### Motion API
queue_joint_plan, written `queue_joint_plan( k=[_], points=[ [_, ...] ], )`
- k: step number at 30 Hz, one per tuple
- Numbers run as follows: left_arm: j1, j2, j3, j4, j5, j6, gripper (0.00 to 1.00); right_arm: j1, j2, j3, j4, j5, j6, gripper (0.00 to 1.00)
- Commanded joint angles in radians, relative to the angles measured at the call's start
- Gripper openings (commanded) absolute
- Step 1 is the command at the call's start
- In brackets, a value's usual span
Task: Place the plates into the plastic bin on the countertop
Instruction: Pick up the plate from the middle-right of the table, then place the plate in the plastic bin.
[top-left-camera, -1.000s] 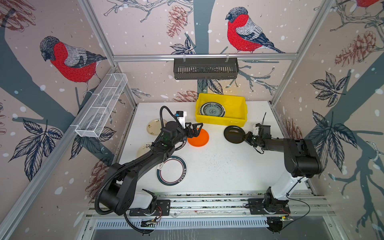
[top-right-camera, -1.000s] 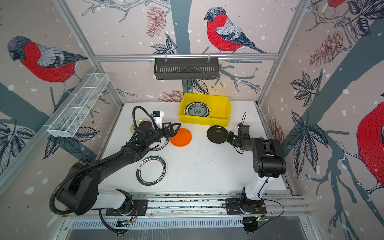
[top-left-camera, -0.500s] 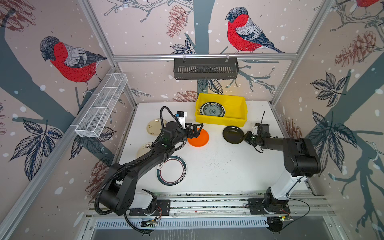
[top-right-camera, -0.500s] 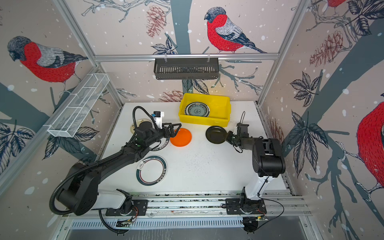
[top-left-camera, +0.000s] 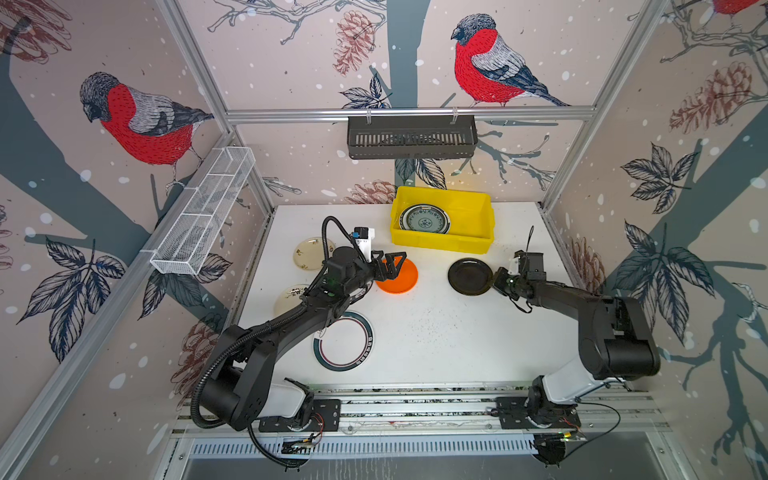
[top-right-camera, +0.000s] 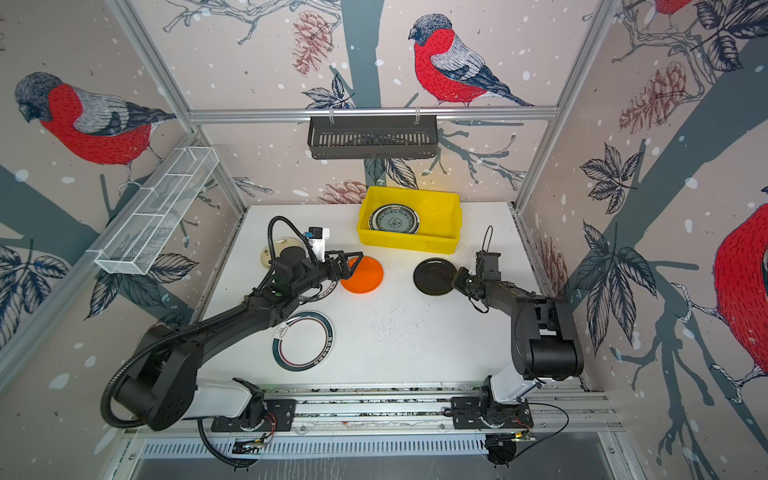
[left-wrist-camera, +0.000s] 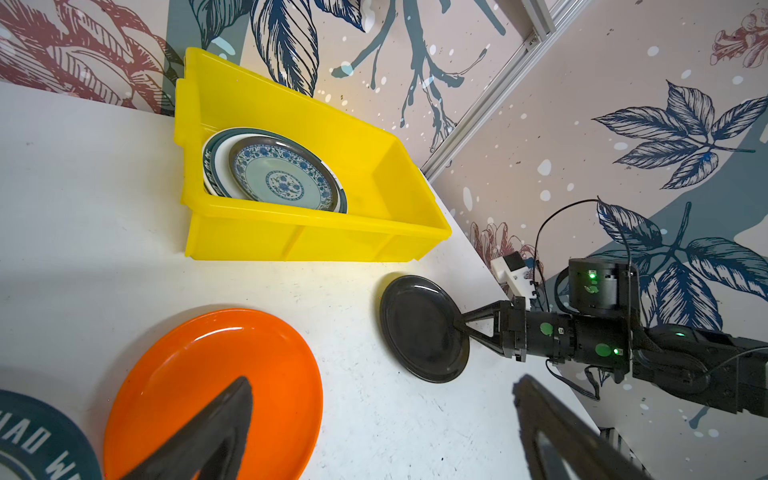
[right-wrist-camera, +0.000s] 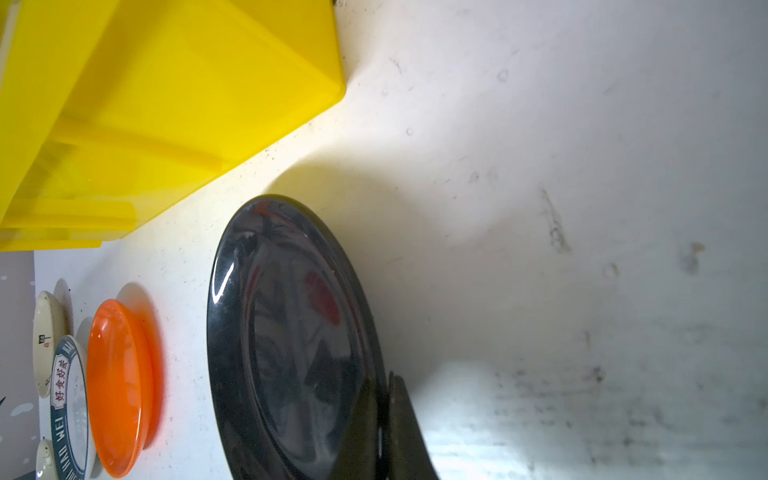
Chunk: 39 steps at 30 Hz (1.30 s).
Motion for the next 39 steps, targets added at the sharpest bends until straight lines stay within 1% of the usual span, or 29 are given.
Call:
queue_joint_plan(
  k=[1,6,9,13,15,19,21,25,27,31,33,37,39],
  points=[
    [0.000,-0.011,-0.009,0.032,-0.004,0.022,0.97,0.002,-0.043,-0.019,0.005,-0.032,0.030,0.00],
    [0.000,-0.014,-0.015,0.027,-0.012,0.030,0.97,0.014,-0.146,-0.031,-0.021,-0.048,0.055,0.00],
    [0.000,-0.014,-0.018,0.027,-0.018,0.033,0.97,0.033,-0.222,-0.011,-0.078,-0.013,0.047,0.00],
    [0.000,-0.016,-0.031,0.008,-0.035,0.025,0.97,0.061,-0.310,0.052,-0.207,0.049,0.015,0.00],
    [0.000,-0.020,-0.044,0.014,-0.037,0.023,0.97,0.070,-0.352,0.077,-0.241,0.058,0.009,0.00],
    [0.002,-0.035,-0.050,-0.001,-0.052,0.039,0.97,0.088,-0.393,0.113,-0.246,0.038,0.028,0.00],
    [0.002,-0.041,-0.047,-0.019,-0.065,0.052,0.97,0.104,-0.386,0.140,-0.230,0.052,0.030,0.00],
    [0.002,-0.057,-0.042,-0.051,-0.078,0.057,0.97,0.123,-0.308,0.237,-0.199,0.078,0.037,0.00],
    [0.002,-0.065,-0.038,-0.065,-0.070,0.051,0.97,0.126,-0.233,0.299,-0.176,0.075,0.038,0.00],
    [0.002,-0.076,-0.032,-0.105,-0.065,0.044,0.97,0.145,-0.062,0.470,-0.189,0.129,0.009,0.00],
    [0.002,-0.085,-0.029,-0.127,-0.069,0.047,0.97,0.150,0.023,0.552,-0.185,0.129,0.003,0.00],
    [0.003,-0.104,-0.012,-0.189,-0.113,0.080,0.97,0.172,0.186,0.701,-0.162,0.112,0.009,0.00],
    [0.005,-0.115,0.000,-0.224,-0.145,0.103,0.97,0.188,0.267,0.787,-0.184,0.144,0.002,0.00]
  ],
)
